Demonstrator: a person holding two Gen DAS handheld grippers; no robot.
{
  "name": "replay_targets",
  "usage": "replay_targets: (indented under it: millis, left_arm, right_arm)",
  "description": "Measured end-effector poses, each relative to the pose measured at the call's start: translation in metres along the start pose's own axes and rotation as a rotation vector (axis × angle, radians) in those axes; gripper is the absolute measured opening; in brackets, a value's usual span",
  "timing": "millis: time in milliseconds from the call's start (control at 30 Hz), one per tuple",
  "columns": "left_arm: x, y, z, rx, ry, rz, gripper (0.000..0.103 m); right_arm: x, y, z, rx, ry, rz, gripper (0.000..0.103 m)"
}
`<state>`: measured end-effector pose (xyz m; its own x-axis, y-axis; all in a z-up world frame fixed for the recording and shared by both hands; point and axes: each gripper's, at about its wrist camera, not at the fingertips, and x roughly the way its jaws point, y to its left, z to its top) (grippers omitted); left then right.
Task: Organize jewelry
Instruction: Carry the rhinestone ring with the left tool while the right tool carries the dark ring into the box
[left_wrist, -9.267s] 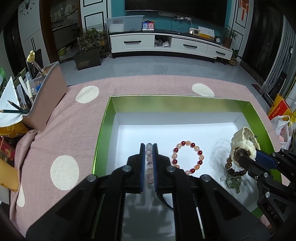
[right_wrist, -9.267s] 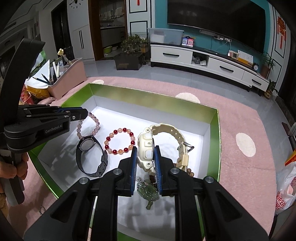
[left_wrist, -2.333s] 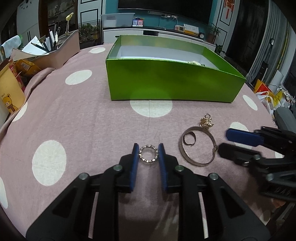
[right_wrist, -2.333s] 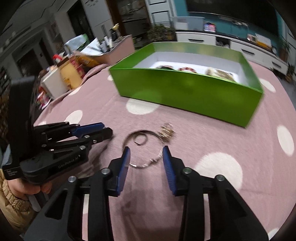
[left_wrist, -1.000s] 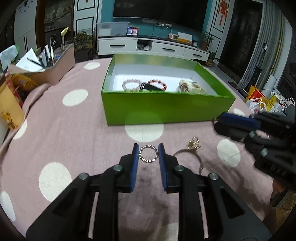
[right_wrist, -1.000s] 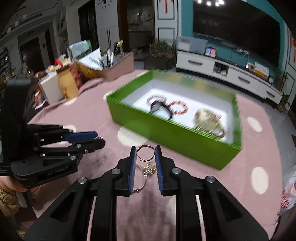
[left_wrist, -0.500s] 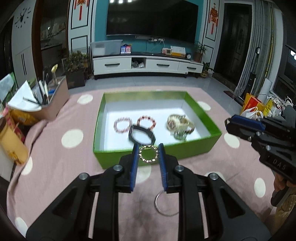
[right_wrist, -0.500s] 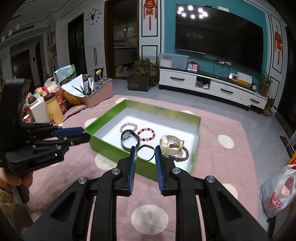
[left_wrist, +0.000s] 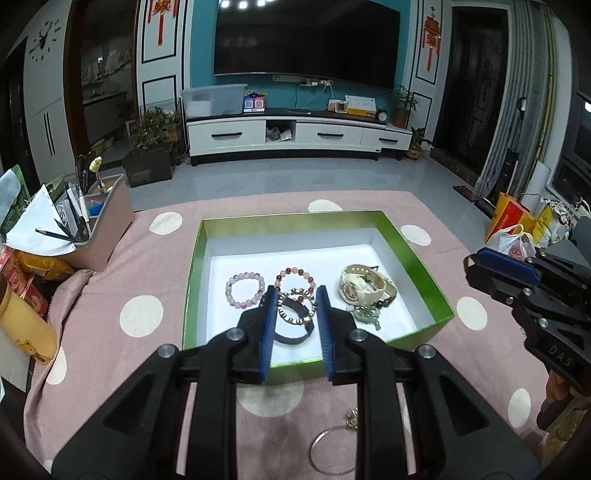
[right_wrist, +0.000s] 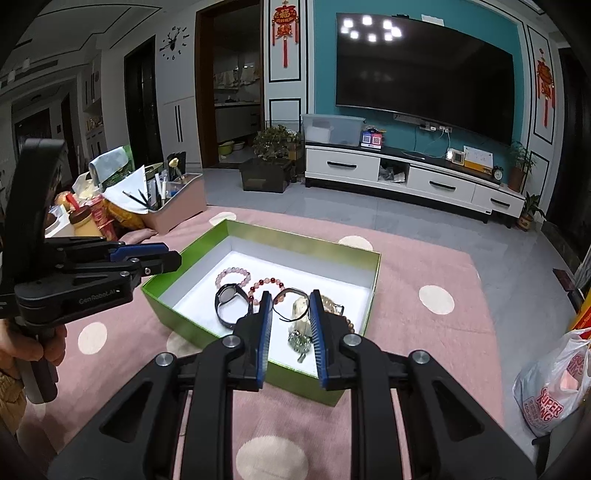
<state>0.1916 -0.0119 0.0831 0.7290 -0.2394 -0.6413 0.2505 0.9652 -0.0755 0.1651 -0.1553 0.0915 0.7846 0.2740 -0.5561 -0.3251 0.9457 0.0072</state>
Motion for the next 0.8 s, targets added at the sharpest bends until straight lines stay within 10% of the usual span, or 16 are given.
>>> replay_targets:
  millis: [800]
  left_arm:
    - [0.066, 0.01, 0.017, -0.005, 0.065, 0.059, 0.021]
  right_arm:
    - [0.052, -0.011, 0.008, 0.03, 0.036, 0.004, 0.02]
